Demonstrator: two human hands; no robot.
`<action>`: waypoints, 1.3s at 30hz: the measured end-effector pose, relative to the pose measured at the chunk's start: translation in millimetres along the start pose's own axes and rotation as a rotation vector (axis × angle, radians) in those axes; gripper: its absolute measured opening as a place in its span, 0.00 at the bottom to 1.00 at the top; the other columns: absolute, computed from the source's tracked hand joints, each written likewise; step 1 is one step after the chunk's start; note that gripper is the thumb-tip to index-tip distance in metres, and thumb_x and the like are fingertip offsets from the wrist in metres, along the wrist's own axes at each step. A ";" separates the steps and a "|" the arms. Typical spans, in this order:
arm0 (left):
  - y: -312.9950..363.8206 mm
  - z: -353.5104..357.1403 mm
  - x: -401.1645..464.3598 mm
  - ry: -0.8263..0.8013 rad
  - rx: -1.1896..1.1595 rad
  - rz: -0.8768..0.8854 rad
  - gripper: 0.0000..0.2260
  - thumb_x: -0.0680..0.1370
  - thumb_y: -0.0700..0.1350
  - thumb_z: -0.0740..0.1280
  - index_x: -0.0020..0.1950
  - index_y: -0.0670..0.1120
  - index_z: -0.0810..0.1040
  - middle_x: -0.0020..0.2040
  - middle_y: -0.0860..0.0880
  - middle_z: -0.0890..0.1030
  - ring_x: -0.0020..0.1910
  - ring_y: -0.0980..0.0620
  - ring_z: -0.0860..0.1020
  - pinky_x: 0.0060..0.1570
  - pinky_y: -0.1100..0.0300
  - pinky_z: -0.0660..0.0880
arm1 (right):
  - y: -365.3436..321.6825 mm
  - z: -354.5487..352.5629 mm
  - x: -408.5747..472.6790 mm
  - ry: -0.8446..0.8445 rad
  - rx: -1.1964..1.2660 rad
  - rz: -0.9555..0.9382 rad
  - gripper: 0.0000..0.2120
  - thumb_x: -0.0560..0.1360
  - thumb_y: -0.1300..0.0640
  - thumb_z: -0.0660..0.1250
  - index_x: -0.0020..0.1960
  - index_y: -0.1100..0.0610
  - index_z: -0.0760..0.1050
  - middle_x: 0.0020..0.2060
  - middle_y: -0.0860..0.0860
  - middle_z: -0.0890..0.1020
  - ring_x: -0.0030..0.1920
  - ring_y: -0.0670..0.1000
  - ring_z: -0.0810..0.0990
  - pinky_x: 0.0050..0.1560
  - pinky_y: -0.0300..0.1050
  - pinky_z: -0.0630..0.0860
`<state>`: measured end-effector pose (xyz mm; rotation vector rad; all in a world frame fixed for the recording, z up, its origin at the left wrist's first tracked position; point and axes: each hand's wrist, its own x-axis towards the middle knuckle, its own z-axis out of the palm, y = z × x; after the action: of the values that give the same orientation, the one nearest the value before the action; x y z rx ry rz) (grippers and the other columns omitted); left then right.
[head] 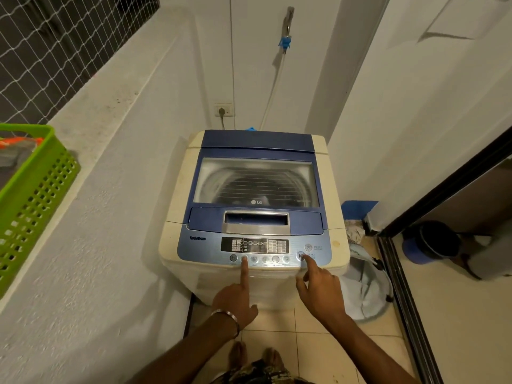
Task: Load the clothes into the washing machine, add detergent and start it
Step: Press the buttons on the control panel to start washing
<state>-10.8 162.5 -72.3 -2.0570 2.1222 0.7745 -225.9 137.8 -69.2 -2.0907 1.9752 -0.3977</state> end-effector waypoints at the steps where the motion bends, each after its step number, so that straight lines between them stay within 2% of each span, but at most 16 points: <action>1: 0.0 -0.2 -0.6 -0.015 -0.013 -0.002 0.52 0.72 0.54 0.66 0.72 0.51 0.22 0.42 0.47 0.82 0.33 0.51 0.77 0.35 0.59 0.76 | 0.1 1.1 -0.4 0.001 0.000 0.004 0.27 0.75 0.50 0.66 0.72 0.51 0.66 0.38 0.48 0.84 0.37 0.50 0.82 0.38 0.48 0.80; 6: -0.6 3.2 -3.4 -0.057 -0.095 0.005 0.55 0.71 0.52 0.68 0.69 0.54 0.18 0.33 0.51 0.76 0.29 0.52 0.74 0.31 0.61 0.74 | -0.7 1.1 -3.7 -0.013 -0.026 0.008 0.30 0.75 0.50 0.66 0.75 0.53 0.64 0.38 0.49 0.83 0.35 0.49 0.81 0.38 0.47 0.80; 10: -2.0 5.1 -7.6 -0.003 -0.107 0.010 0.50 0.76 0.54 0.64 0.70 0.53 0.19 0.34 0.51 0.76 0.27 0.56 0.71 0.29 0.63 0.70 | 6.9 -0.5 -4.2 -0.098 -0.137 0.046 0.36 0.76 0.48 0.65 0.79 0.57 0.56 0.41 0.51 0.83 0.38 0.52 0.81 0.40 0.46 0.77; 12: -4.5 6.5 -11.6 -0.001 -0.087 0.012 0.48 0.77 0.53 0.63 0.71 0.54 0.20 0.35 0.50 0.77 0.26 0.56 0.70 0.29 0.64 0.68 | 10.8 -0.4 -2.0 -0.138 -0.196 0.056 0.38 0.76 0.47 0.62 0.80 0.56 0.49 0.43 0.50 0.83 0.40 0.50 0.81 0.42 0.45 0.77; 15: -13.0 12.0 -16.4 -0.005 -0.066 0.026 0.46 0.77 0.52 0.61 0.70 0.56 0.21 0.38 0.48 0.80 0.30 0.53 0.73 0.33 0.62 0.70 | 14.0 -1.3 4.8 -0.191 -0.232 0.086 0.39 0.77 0.49 0.60 0.80 0.52 0.41 0.45 0.50 0.83 0.40 0.49 0.80 0.42 0.43 0.77; 19: -22.7 17.6 -20.0 0.007 -0.069 0.054 0.42 0.78 0.52 0.59 0.70 0.57 0.22 0.42 0.49 0.82 0.32 0.53 0.73 0.34 0.61 0.71 | 13.5 -3.8 12.2 -0.226 -0.248 0.094 0.39 0.77 0.51 0.59 0.80 0.49 0.40 0.45 0.50 0.82 0.40 0.49 0.80 0.43 0.44 0.79; 23: -25.3 19.9 -20.1 0.030 -0.102 0.045 0.38 0.79 0.53 0.57 0.73 0.56 0.28 0.43 0.49 0.84 0.35 0.53 0.78 0.38 0.61 0.77 | 9.2 -4.0 19.0 -0.257 -0.240 0.108 0.36 0.79 0.50 0.58 0.80 0.49 0.41 0.48 0.50 0.83 0.39 0.48 0.80 0.42 0.43 0.80; 29: -15.7 10.0 -14.8 0.087 -0.116 0.038 0.30 0.80 0.52 0.55 0.79 0.54 0.44 0.43 0.51 0.83 0.34 0.56 0.75 0.37 0.64 0.72 | 12.0 -6.4 22.3 -0.275 -0.234 0.116 0.34 0.81 0.50 0.57 0.80 0.49 0.43 0.48 0.51 0.82 0.40 0.48 0.81 0.42 0.44 0.81; 32: -9.8 8.7 -12.1 0.125 -0.103 0.054 0.29 0.80 0.52 0.54 0.79 0.54 0.47 0.44 0.51 0.83 0.35 0.55 0.76 0.35 0.65 0.69 | 14.7 -10.1 24.5 -0.281 -0.227 0.121 0.34 0.81 0.49 0.58 0.80 0.46 0.43 0.50 0.51 0.82 0.42 0.49 0.82 0.43 0.44 0.82; 36: -6.0 8.6 -10.1 0.131 -0.098 0.089 0.28 0.80 0.52 0.54 0.79 0.54 0.50 0.44 0.51 0.83 0.40 0.53 0.80 0.39 0.62 0.73 | 15.1 -16.4 28.5 -0.314 -0.238 0.102 0.34 0.81 0.47 0.58 0.80 0.45 0.44 0.54 0.51 0.82 0.46 0.50 0.82 0.46 0.44 0.81; 39: -4.8 6.2 -6.8 0.154 -0.090 0.096 0.27 0.80 0.53 0.53 0.79 0.54 0.51 0.46 0.50 0.83 0.43 0.53 0.81 0.42 0.61 0.75 | 18.8 -17.3 22.4 -0.317 -0.217 0.092 0.35 0.81 0.47 0.58 0.79 0.45 0.39 0.53 0.51 0.82 0.43 0.48 0.81 0.44 0.41 0.80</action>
<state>-7.4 171.4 -76.4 -2.1372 2.3238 0.7591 -248.4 114.6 -58.8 -2.0211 1.9828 0.1645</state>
